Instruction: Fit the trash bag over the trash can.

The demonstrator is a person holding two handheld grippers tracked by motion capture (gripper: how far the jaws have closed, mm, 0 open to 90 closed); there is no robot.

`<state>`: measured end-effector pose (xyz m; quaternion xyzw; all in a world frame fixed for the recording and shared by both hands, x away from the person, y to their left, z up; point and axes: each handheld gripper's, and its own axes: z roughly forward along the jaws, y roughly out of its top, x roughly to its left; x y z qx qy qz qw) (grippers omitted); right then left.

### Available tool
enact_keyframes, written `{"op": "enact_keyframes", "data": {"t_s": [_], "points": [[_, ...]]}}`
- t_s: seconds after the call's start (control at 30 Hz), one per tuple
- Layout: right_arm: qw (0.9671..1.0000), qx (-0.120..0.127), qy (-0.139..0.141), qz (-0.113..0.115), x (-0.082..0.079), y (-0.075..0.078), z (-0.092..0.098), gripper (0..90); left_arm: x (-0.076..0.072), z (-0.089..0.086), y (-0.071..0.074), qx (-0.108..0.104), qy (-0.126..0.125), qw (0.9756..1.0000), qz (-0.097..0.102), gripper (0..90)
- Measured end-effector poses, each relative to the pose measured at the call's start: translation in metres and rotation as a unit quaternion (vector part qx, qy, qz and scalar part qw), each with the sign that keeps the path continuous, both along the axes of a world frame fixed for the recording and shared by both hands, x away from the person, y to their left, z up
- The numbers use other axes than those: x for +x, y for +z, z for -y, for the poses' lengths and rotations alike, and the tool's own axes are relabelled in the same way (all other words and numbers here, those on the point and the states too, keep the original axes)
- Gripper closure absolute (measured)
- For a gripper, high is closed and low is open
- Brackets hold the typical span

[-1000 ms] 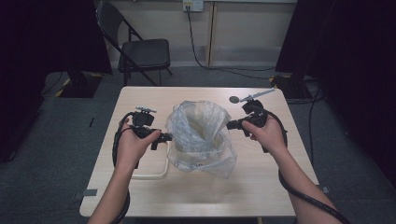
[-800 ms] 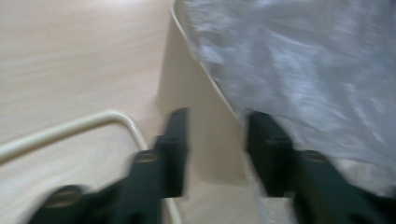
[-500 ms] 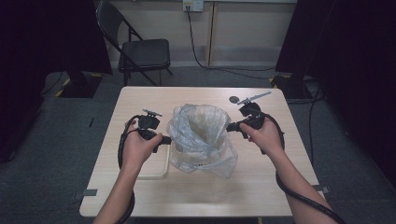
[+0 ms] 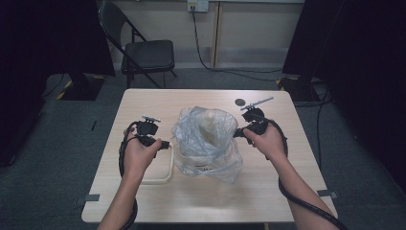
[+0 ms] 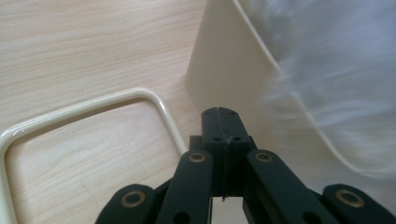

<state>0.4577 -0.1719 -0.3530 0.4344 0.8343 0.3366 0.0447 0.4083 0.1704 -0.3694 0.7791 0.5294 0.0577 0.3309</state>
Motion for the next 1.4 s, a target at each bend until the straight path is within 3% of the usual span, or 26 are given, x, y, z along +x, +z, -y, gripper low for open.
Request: {"op": "enact_keyframes", "data": {"t_s": [0.1, 0.17, 0.23, 0.3, 0.33, 0.37, 0.43, 0.47, 0.5, 0.7, 0.73, 0.8, 0.87, 0.93, 0.97, 1.03, 1.1, 1.2, 1.23, 1.3, 1.4], "points": [[1.0000, -0.002, 0.000, -0.001, 0.001, -0.005, -0.002, 90.0, 0.002, 0.000, -0.006, 0.000, 0.000, 1.0000, 0.000, 90.0], [1.0000, 0.004, 0.001, -0.006, 0.003, -0.012, -0.004, 90.0, 0.002, 0.002, -0.013, -0.015, -0.005, 0.9999, -0.001, 90.0], [1.0000, 0.006, 0.004, -0.006, 0.002, -0.013, -0.005, 90.0, 0.000, -0.001, -0.010, -0.016, -0.003, 0.9998, 0.011, 90.0], [0.9999, 0.007, 0.006, -0.005, 0.001, -0.011, -0.005, 90.0, -0.002, -0.003, -0.008, -0.021, -0.001, 0.9997, 0.011, 76.6], [1.0000, 0.005, 0.008, -0.003, 0.001, -0.009, -0.004, 90.0, -0.004, -0.007, -0.005, -0.025, -0.002, 0.9994, 0.024, 76.6], [1.0000, 0.002, 0.009, 0.002, -0.001, -0.003, -0.003, 89.3, -0.006, -0.009, -0.002, -0.021, 0.001, 0.9994, 0.030, 62.5], [0.9999, 0.001, 0.009, 0.004, -0.002, 0.000, -0.002, 89.2, -0.013, -0.013, 0.005, -0.019, 0.006, 0.9991, 0.037, 54.4], [0.9999, 0.001, 0.009, 0.005, -0.004, 0.003, -0.001, 89.2, -0.018, -0.016, 0.011, -0.029, 0.004, 0.9985, 0.045, 54.4], [0.9999, -0.006, 0.009, 0.008, -0.007, 0.008, -0.001, 89.0, -0.023, -0.018, 0.017, -0.030, 0.001, 0.9981, 0.053, 42.1], [0.9999, -0.010, 0.009, 0.010, -0.015, 0.017, -0.004, 88.9, -0.033, -0.012, 0.027, -0.056, -0.019, 0.9968, 0.054, 33.4], [0.9997, -0.013, 0.014, 0.011, -0.018, 0.019, -0.008, 88.9, -0.032, -0.002, 0.026, -0.067, -0.030, 0.9960, 0.050, 30.6], [0.9996, -0.016, 0.018, 0.013, -0.019, 0.020, -0.011, 88.9, -0.028, 0.006, 0.021, -0.067, -0.036, 0.9963, 0.041, 29.4], [0.9996, -0.017, 0.020, 0.011, -0.019, 0.020, -0.013, 88.8, -0.022, 0.012, 0.015, -0.059, -0.046, 0.9966, 0.035, 31.9], [0.9996, -0.017, 0.019, 0.012, -0.019, 0.019, -0.012, 88.7, -0.017, 0.017, 0.009, -0.070, -0.049, 0.9960, 0.027, 46.1], [0.9997, -0.015, 0.020, 0.008, -0.019, 0.018, -0.012, 88.5, -0.016, 0.019, 0.007, -0.066, -0.053, 0.9962, 0.022, 47.1], [0.9996, -0.019, 0.019, 0.008, -0.019, 0.016, -0.010, 88.5, -0.016, 0.022, 0.004, -0.072, -0.053, 0.9960, 0.011, 60.3], [0.9997, -0.019, 0.018, 0.005, -0.018, 0.015, -0.008, 88.5, -0.016, 0.022, 0.004, -0.074, -0.052, 0.9959, 0.009, 64.9], [0.9998, -0.019, 0.012, 0.000, -0.018, 0.012, -0.004, 89.2, -0.018, 0.024, 0.012, -0.059, -0.038, 0.9975, 0.005, 69.1], [0.9997, -0.021, 0.010, 0.003, -0.018, 0.012, -0.002, 89.5, -0.020, 0.022, 0.018, -0.058, -0.037, 0.9976, 0.008, 76.3], [0.9998, -0.020, 0.010, 0.002, -0.018, 0.012, 0.000, 89.8, -0.023, 0.021, 0.025, -0.055, -0.039, 0.9977, 0.005, 76.7], [0.9998, -0.020, 0.008, 0.002, -0.018, 0.012, 0.003, 90.0, -0.024, 0.020, 0.030, -0.048, -0.038, 0.9981, 0.004, 87.4]]}}
